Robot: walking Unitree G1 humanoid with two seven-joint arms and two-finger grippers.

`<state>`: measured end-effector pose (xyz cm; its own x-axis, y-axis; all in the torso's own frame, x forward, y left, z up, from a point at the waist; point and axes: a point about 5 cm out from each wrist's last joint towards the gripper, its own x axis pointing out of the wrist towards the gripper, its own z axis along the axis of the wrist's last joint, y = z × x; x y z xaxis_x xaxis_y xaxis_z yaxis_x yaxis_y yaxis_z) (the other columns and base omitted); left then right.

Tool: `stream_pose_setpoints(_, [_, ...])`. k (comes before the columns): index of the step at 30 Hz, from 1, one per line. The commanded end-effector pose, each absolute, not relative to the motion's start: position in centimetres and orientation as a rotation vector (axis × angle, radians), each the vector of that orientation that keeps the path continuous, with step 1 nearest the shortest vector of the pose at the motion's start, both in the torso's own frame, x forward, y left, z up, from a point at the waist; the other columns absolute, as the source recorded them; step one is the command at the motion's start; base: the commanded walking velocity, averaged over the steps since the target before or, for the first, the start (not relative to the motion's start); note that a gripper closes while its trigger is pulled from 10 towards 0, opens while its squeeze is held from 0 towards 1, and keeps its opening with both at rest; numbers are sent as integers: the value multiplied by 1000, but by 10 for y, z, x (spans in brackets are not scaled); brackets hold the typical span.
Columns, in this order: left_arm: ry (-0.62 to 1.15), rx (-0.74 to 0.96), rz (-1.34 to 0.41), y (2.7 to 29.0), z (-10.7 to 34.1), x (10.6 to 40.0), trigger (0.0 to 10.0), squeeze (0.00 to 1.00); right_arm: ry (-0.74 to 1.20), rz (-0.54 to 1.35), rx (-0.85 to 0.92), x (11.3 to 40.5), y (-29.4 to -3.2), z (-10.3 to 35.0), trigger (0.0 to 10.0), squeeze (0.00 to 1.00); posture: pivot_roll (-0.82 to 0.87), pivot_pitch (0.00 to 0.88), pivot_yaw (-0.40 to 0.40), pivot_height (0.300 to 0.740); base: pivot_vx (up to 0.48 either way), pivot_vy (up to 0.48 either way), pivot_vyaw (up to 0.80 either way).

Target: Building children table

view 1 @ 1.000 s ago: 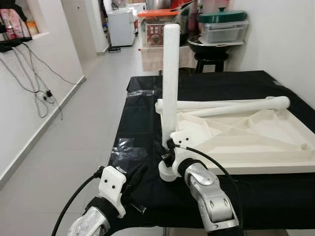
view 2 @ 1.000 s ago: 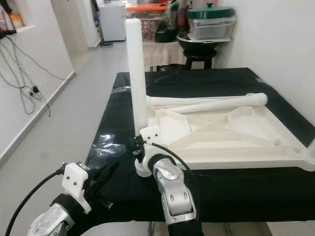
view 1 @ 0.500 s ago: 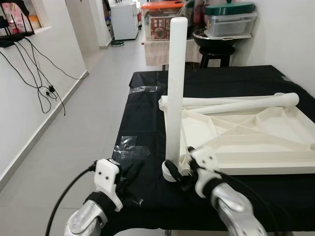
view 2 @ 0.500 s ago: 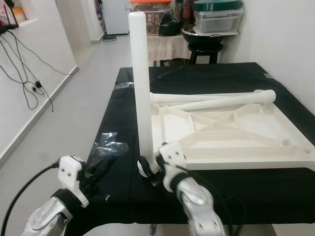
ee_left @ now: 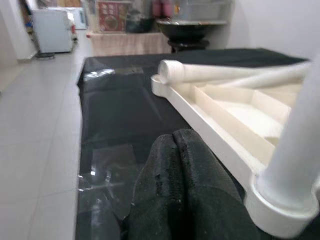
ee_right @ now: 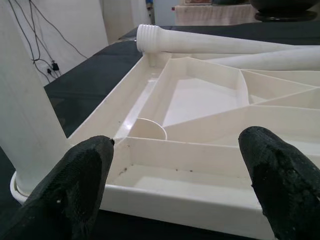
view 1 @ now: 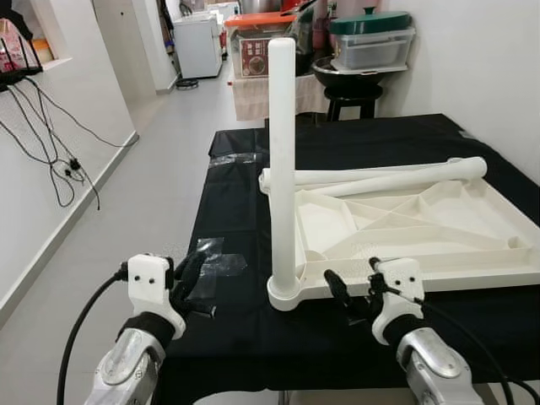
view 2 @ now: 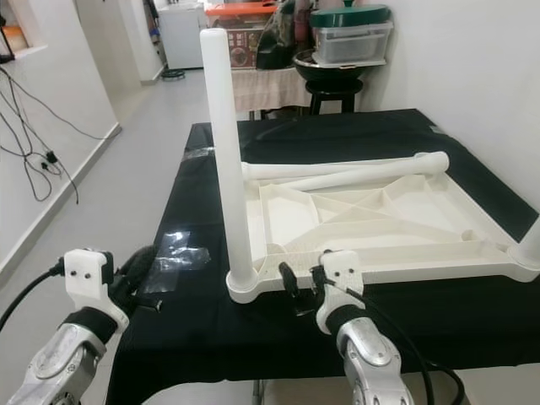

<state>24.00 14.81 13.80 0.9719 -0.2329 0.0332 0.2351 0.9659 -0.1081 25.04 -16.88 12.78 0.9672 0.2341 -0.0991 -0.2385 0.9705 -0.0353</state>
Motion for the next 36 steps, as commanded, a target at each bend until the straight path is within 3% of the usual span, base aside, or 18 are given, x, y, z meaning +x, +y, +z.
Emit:
stream_pose_setpoints(1, [16,-75,-226,146,130,239,10000,0,91,244,-26,251,-167,126,10000,0,-83,0,61,740,0,0,0])
stream_pose_setpoints(6, [51,-54,-208,150,123,241,10000,0,81,225,5,253,-166,126,10000,0,-77,0,74,740,0,0,0])
stream_pose_setpoints(21, [101,-54,-178,152,114,246,10000,0,80,196,42,257,-171,125,10000,0,-63,0,50,740,0,480,0])
stream_pose_setpoints(25, [102,-53,-177,152,114,246,10000,0,100,119,19,254,-182,124,10000,0,-61,0,47,740,0,480,0])
stream_pose_setpoints(29, [104,-55,-179,151,114,246,10000,0,173,-100,20,241,-224,116,10000,0,-61,0,44,740,0,480,0])
stream_pose_setpoints(32, [106,-56,-180,152,114,246,10000,0,191,-74,27,234,-228,115,10000,0,-70,0,46,740,0,480,0])
stream_pose_setpoints(36, [110,-59,-191,152,114,247,10000,0,107,265,28,228,-188,132,10000,0,-89,0,58,740,0,480,0])
